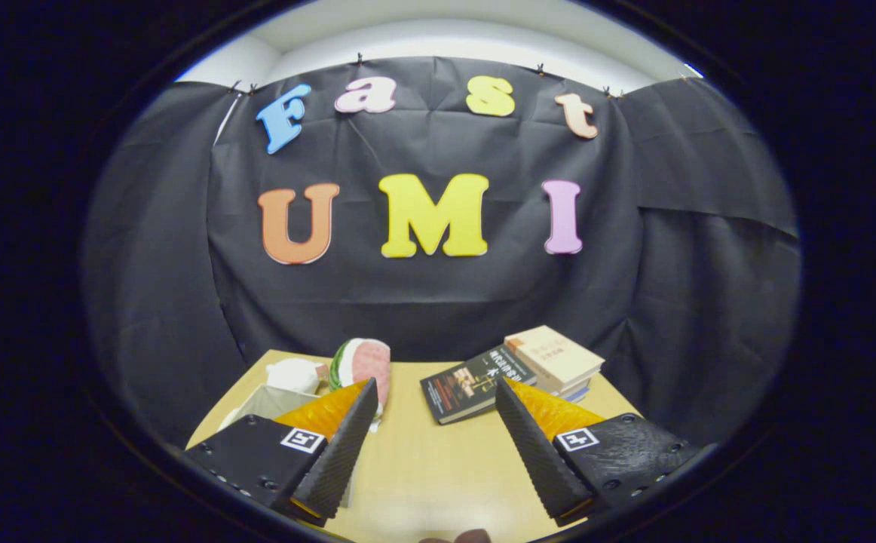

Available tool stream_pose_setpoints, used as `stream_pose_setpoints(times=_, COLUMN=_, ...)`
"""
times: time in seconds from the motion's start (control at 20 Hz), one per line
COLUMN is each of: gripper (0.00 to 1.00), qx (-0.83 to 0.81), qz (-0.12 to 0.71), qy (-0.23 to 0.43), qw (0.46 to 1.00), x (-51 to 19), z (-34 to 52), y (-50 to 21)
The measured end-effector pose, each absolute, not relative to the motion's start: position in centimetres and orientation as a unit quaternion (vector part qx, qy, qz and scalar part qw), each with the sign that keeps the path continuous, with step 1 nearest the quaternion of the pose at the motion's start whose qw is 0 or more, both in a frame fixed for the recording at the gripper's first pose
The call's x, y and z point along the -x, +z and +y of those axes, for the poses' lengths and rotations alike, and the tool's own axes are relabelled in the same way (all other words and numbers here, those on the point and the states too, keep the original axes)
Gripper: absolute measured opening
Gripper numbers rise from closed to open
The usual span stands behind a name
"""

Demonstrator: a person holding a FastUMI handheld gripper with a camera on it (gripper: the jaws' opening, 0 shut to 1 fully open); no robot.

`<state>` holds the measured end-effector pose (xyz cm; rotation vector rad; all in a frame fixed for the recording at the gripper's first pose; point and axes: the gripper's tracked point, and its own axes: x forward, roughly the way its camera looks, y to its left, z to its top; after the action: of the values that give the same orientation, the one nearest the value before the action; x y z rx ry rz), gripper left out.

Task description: Open the storage box then place both shoes into the box .Put the left shoe in first, then the right shoe, with the right side of both shoes facing outward in a uniform manner.

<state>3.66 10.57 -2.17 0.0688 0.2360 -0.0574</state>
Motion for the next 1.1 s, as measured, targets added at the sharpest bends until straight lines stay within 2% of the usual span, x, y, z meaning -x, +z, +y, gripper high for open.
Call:
stream_pose_setpoints(times=0.3, gripper=0.95, qx=-0.044, qz=0.051, qy=-0.018, qw=0.998, x=-0.3, z=7.1, y=3.0)
stream_pose_setpoints(times=0.6, gripper=0.95, qx=-0.067, qz=0.044, qy=0.008, qw=0.997, x=1.2, z=6.7, y=2.6)
stream_pose_setpoints(times=1.1, gripper=0.96, qx=-0.061, qz=0.023, qy=0.001, qw=0.998, x=1.6, z=7.2, y=3.2)
